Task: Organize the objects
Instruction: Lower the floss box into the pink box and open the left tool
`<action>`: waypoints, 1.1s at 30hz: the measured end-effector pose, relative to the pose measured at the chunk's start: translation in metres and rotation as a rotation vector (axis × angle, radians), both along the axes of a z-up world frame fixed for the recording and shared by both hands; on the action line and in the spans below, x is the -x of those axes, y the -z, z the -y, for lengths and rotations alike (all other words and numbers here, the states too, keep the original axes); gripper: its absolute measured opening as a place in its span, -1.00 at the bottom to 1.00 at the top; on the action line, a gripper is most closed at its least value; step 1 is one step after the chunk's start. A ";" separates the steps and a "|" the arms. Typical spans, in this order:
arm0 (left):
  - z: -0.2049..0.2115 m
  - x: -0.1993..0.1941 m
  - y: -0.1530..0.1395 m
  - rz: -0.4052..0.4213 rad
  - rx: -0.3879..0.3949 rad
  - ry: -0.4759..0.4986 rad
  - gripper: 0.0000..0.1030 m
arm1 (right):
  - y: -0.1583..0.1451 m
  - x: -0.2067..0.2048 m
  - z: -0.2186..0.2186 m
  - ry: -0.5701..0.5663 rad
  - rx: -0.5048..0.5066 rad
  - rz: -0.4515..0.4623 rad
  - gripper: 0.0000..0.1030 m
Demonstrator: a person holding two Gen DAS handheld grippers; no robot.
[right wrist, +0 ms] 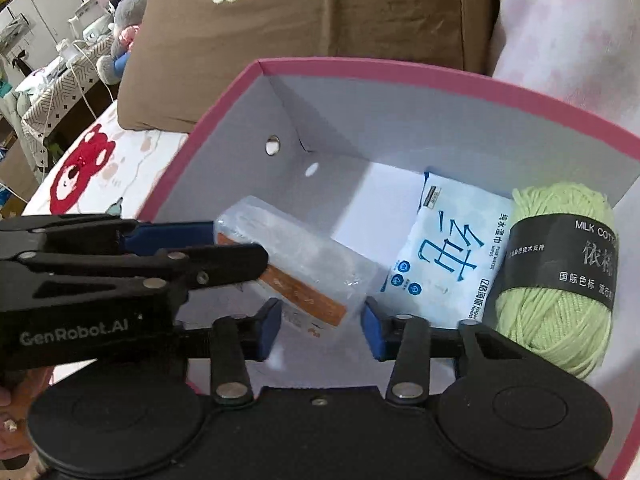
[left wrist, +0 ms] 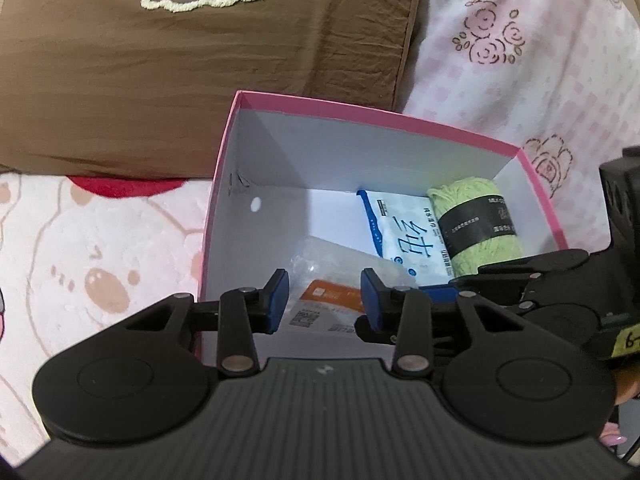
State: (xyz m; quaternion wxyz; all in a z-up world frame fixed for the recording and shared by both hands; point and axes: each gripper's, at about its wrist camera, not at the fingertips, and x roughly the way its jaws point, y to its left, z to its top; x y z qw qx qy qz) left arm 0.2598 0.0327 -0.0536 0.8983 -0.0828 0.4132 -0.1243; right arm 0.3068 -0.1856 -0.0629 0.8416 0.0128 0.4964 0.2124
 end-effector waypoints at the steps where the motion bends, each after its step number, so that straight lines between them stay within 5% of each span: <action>1: 0.000 0.000 0.000 0.000 -0.002 0.001 -0.29 | 0.002 -0.001 0.000 -0.004 0.004 -0.006 -0.17; 21: 0.014 0.005 0.007 0.019 -0.069 0.003 -0.54 | 0.005 0.008 0.006 0.010 0.076 0.027 -0.31; 33: 0.004 0.002 0.004 0.021 0.004 0.015 -0.58 | 0.009 -0.003 -0.017 0.006 0.144 0.002 -0.34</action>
